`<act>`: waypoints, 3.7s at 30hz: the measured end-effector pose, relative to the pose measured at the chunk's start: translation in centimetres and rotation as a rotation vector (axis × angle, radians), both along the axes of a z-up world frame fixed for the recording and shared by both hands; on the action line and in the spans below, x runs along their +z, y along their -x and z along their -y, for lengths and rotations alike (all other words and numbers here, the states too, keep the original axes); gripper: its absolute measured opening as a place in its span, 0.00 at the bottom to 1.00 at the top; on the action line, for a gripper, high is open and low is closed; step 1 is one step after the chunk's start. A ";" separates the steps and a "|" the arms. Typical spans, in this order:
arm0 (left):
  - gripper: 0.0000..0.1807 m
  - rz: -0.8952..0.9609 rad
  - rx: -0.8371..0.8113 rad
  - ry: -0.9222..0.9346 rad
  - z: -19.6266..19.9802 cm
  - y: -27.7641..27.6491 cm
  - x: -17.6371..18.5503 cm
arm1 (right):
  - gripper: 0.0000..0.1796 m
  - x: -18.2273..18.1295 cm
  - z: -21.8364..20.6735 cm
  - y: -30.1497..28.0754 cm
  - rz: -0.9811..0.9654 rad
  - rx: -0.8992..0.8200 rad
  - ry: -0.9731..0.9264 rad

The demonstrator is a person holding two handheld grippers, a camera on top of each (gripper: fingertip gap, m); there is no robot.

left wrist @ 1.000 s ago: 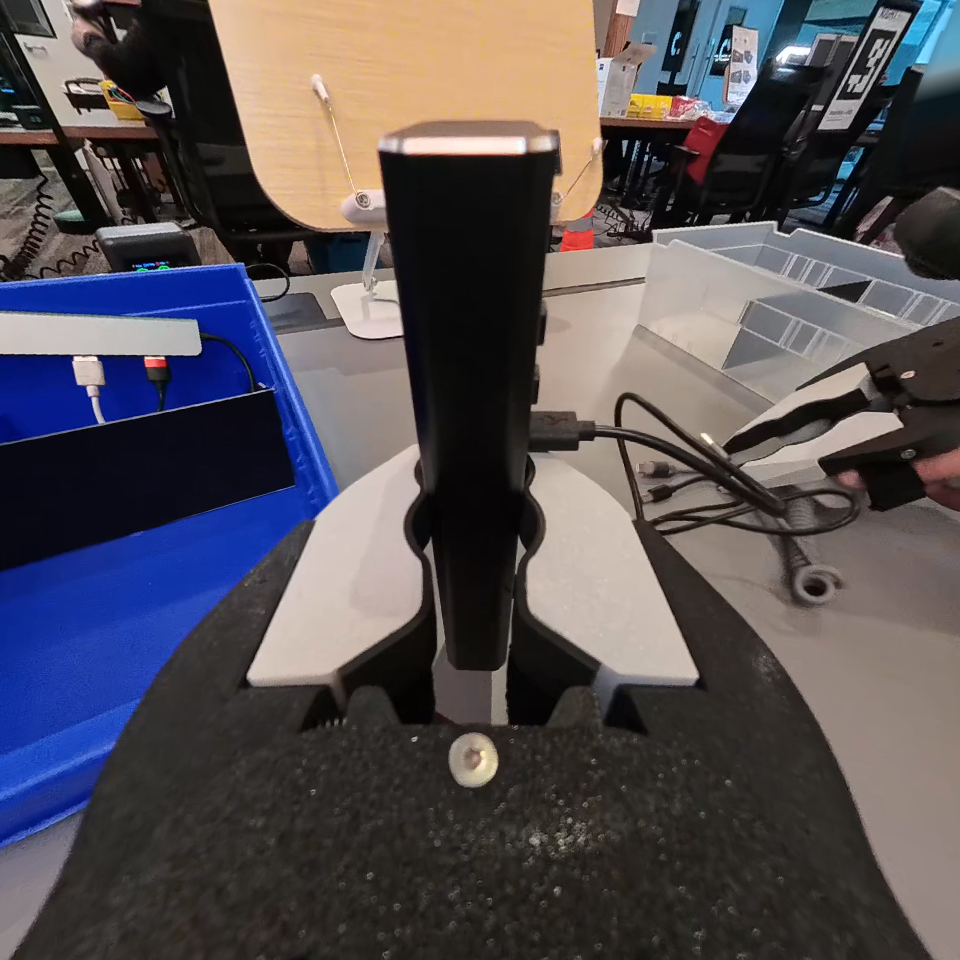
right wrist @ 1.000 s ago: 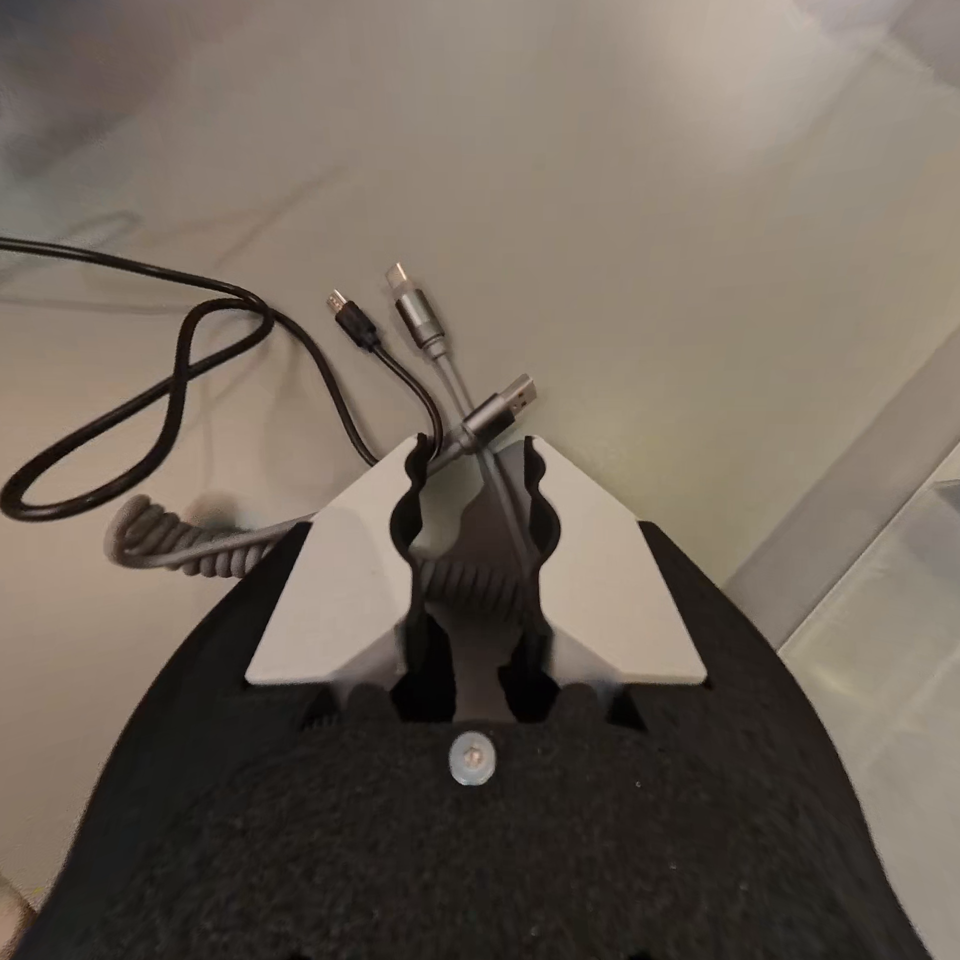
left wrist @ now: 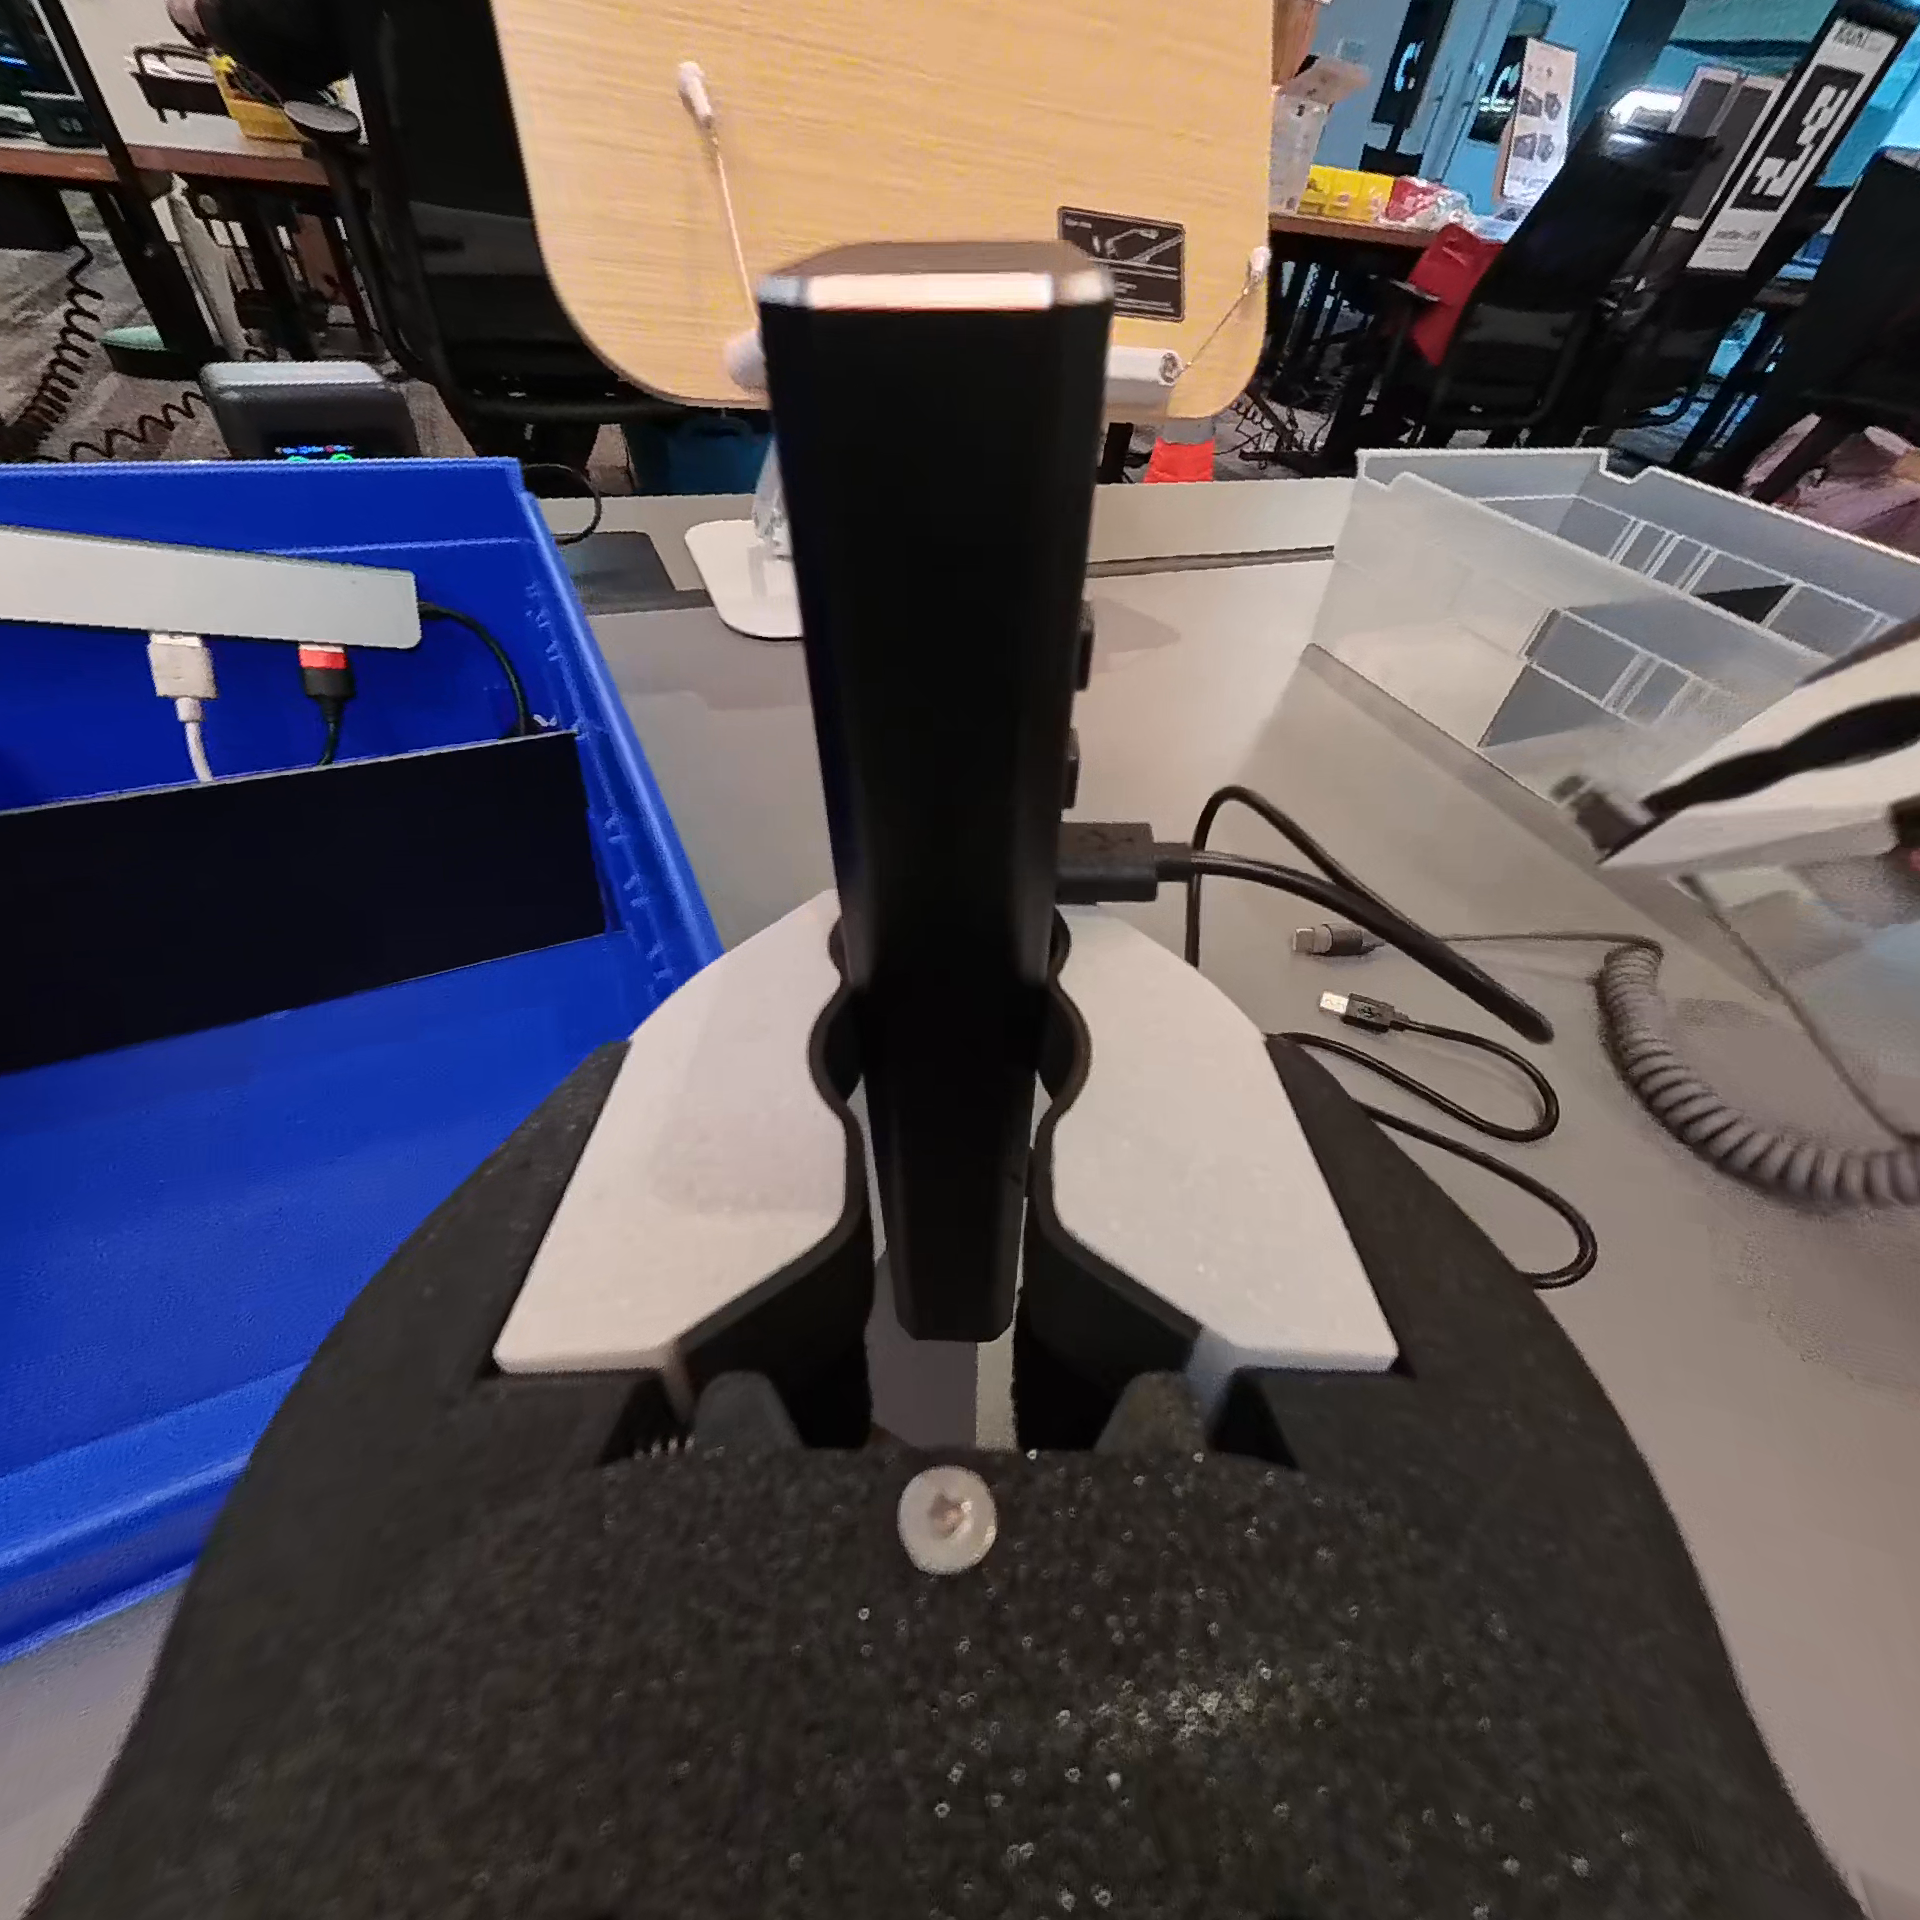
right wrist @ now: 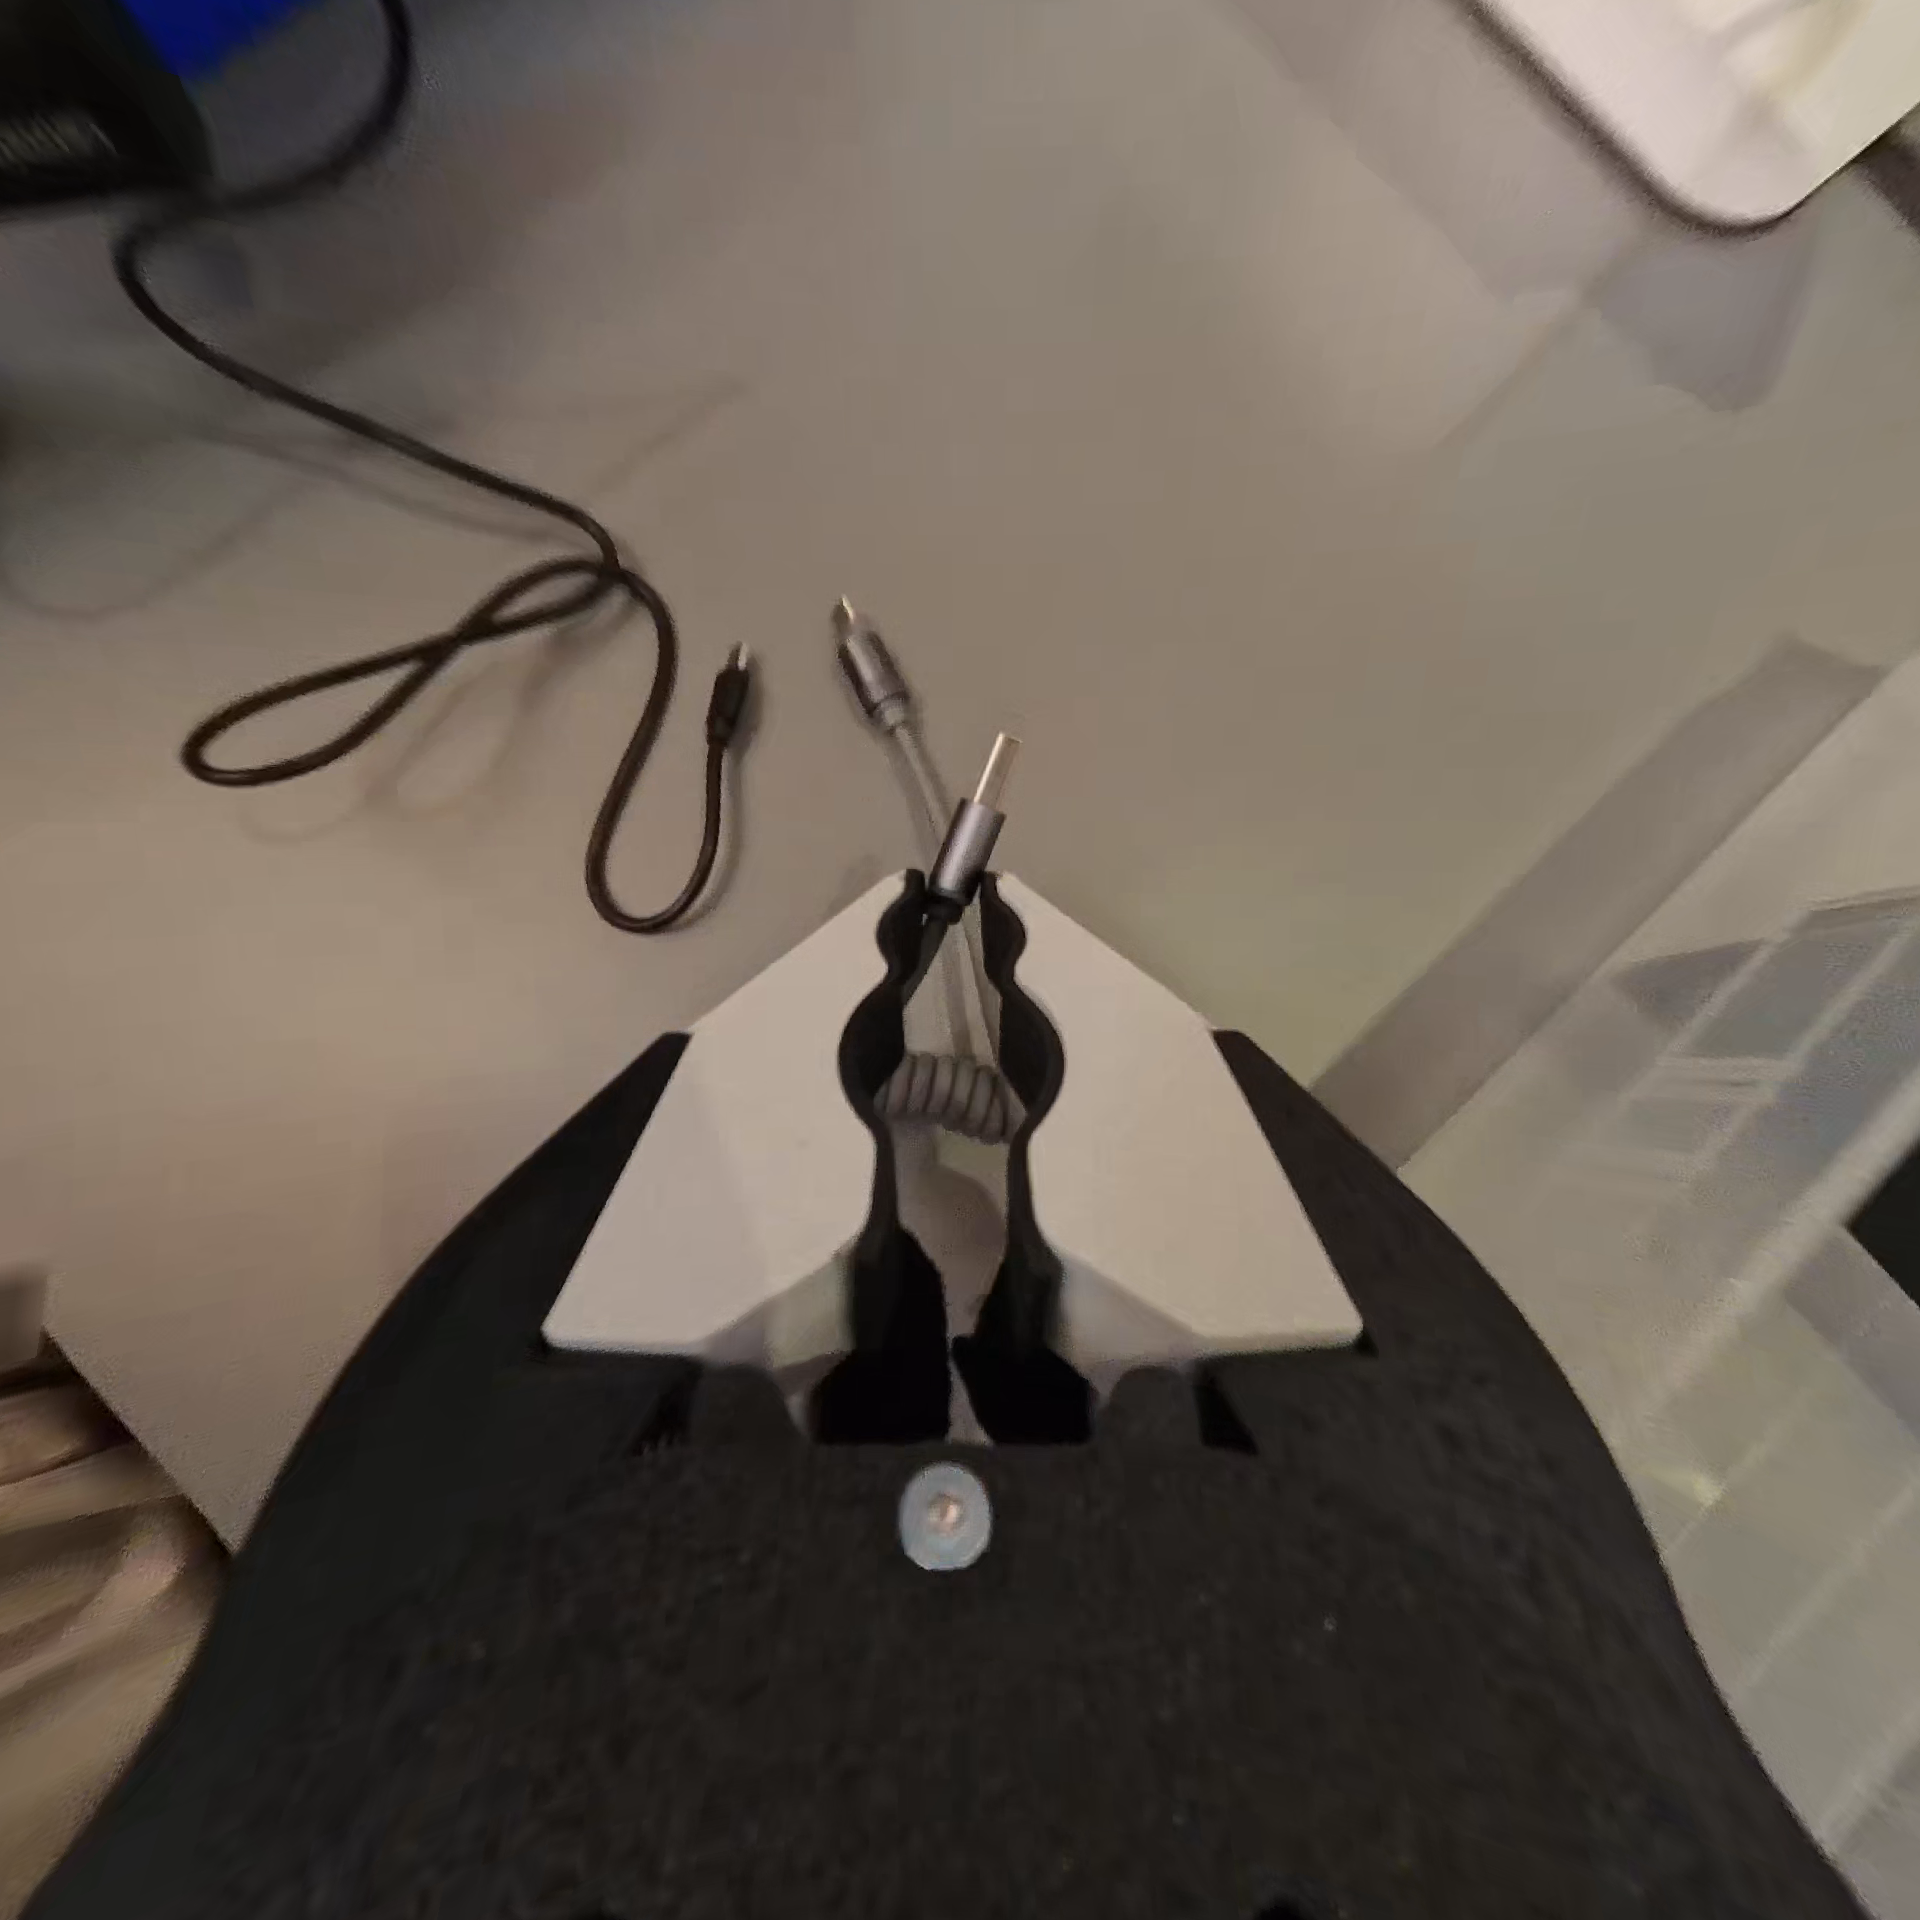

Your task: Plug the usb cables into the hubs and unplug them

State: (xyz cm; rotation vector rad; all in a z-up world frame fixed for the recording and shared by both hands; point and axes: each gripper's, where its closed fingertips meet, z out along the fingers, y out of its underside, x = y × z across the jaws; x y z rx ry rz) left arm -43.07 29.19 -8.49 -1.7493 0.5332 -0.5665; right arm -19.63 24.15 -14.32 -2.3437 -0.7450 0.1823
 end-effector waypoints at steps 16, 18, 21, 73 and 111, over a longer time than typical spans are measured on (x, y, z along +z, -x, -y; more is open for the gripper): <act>0.16 -0.025 -0.042 -0.025 0.6 -0.8 0.1 | 0.09 -4.8 -0.7 -0.5 0.034 -0.025 0.076; 0.16 -0.023 -0.042 -0.025 0.6 -0.8 0.1 | 0.07 -4.7 -0.8 -0.8 0.081 -0.022 0.044; 0.16 -0.016 -0.040 -0.021 0.6 -0.7 0.1 | 0.07 -3.0 -1.4 -0.8 0.105 -0.022 -0.048; 0.16 -0.009 -0.065 0.006 1.1 -1.0 -0.2 | 0.07 18.0 -2.7 -22.3 0.103 -0.332 -0.306; 0.16 0.041 -0.212 -0.013 6.0 -8.8 0.7 | 0.14 9.1 2.3 15.6 -0.324 0.091 -0.487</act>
